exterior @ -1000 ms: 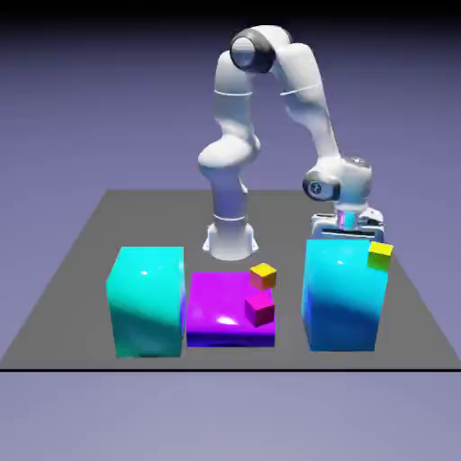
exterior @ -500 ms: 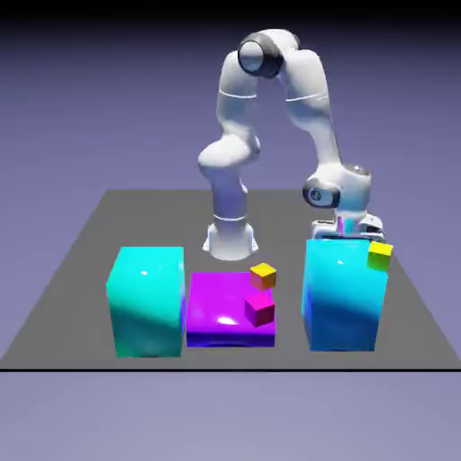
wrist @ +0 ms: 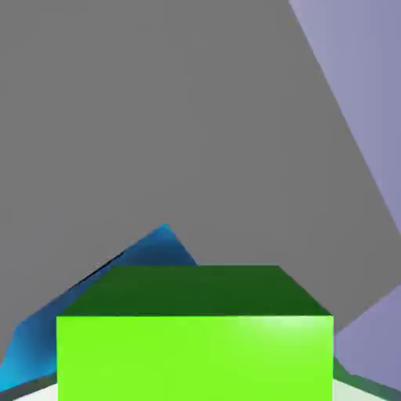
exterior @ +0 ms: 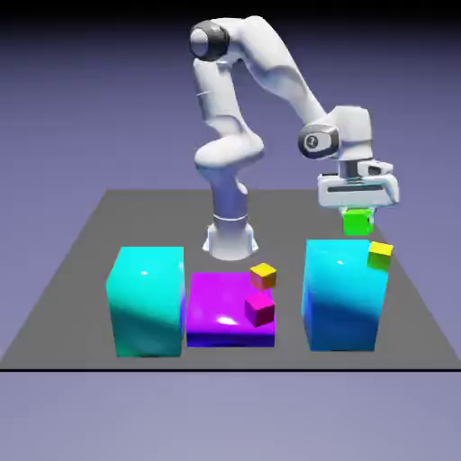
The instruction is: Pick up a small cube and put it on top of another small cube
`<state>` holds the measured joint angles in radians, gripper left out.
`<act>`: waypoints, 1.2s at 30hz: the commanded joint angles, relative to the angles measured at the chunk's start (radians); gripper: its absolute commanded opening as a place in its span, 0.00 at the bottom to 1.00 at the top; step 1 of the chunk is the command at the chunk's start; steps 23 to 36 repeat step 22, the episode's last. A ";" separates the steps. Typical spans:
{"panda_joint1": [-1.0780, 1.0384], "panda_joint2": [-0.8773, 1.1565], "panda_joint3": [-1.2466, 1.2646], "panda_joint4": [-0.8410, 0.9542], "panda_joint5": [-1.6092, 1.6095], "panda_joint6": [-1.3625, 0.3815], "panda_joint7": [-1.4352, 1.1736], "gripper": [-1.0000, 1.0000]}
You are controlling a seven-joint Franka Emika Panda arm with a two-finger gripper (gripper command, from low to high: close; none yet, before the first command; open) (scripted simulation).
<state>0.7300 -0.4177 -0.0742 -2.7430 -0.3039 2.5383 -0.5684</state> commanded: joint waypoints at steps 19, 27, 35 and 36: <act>-0.201 0.032 -0.229 -0.149 0.081 -0.031 0.090 1.00; -0.203 -0.070 -0.215 -0.120 0.082 -0.161 0.094 1.00; -0.203 -0.070 -0.215 -0.120 0.082 -0.161 0.094 1.00; -0.203 -0.070 -0.215 -0.120 0.082 -0.161 0.094 1.00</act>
